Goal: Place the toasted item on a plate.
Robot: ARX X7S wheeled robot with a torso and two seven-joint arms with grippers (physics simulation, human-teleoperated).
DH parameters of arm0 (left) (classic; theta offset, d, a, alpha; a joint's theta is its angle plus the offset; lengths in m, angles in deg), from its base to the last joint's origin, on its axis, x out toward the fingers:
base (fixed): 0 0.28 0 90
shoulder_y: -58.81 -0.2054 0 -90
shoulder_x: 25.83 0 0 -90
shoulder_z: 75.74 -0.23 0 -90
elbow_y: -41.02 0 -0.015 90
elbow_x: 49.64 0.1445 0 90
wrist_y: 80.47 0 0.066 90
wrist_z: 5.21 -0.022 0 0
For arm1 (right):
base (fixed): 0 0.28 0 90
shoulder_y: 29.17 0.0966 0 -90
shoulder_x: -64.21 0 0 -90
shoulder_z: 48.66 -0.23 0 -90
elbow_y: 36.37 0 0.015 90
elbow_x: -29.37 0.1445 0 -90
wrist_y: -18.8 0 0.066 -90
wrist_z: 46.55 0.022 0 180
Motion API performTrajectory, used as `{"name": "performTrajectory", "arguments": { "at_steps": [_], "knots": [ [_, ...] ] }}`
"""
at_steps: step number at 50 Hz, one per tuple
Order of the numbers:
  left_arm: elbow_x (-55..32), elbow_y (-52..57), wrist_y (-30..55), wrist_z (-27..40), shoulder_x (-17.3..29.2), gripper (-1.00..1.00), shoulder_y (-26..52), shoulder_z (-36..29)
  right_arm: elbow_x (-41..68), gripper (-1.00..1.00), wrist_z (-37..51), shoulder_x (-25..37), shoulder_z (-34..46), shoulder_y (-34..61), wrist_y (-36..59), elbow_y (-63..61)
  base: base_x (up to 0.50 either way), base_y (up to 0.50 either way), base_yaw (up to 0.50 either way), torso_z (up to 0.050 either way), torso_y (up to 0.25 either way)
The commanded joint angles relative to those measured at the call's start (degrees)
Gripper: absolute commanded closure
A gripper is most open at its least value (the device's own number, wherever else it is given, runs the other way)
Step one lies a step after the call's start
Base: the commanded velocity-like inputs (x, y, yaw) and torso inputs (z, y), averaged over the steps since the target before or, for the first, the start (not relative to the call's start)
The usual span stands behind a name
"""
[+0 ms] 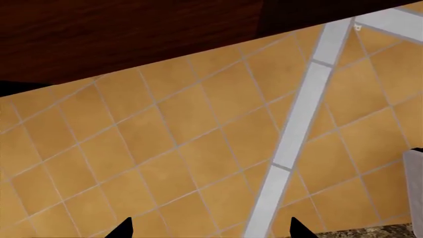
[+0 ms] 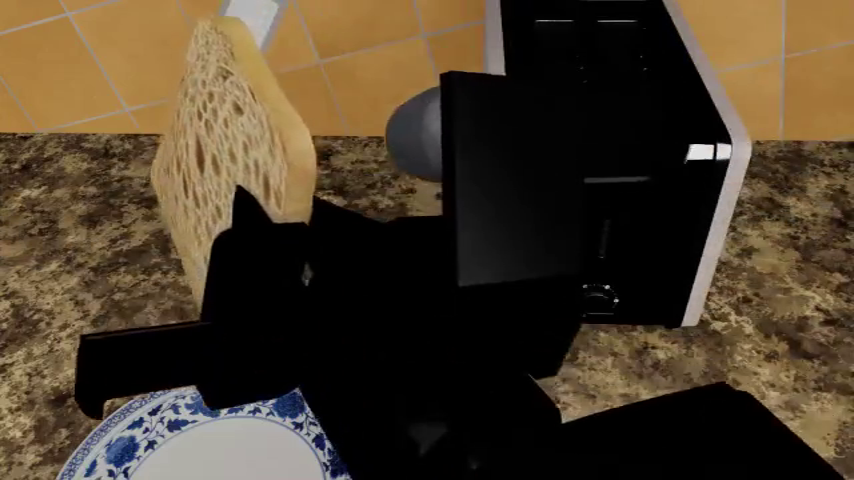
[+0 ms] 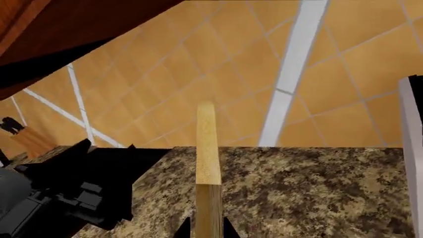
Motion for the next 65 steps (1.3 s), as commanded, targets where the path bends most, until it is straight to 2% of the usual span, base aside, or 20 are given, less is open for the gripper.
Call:
{"name": "performTrajectory", "arguments": {
  "at_steps": [1,16,29,49,65],
  "knots": [
    [-0.22,0.11,-0.31,0.32,-0.07,-1.0,-0.48,0.33,3.06,1.0,2.99,1.0,3.71,-6.16,-8.59,-6.62,0.0,0.0,0.0,0.0,0.0],
    [0.24,-1.01,-2.38,0.54,-0.21,-1.0,-1.35,-0.78,-0.63,1.0,0.22,-1.18,6.29,-16.8,-12.26,-11.61,0.0,0.0,0.0,0.0,0.0],
    [0.03,-1.07,-2.98,0.67,-0.18,-1.0,-2.04,-0.74,-3.08,1.0,-1.03,-3.18,8.2,-21.83,-15.66,-13.79,0.0,0.0,0.0,0.0,0.0],
    [-0.46,-0.93,-2.8,1.09,0.15,-1.0,-1.99,-0.7,-5.35,1.0,-2.59,-1.81,10.76,-23.41,-17.83,-13.88,0.0,0.0,0.0,0.0,0.0],
    [-0.31,-1.59,-4.38,1.12,0.2,-1.0,-3.08,-1.23,-12.01,1.0,-8.12,-1.63,12.42,-24.54,-16.78,-8.81,0.0,0.0,0.0,0.0,0.0]
  ]
}}
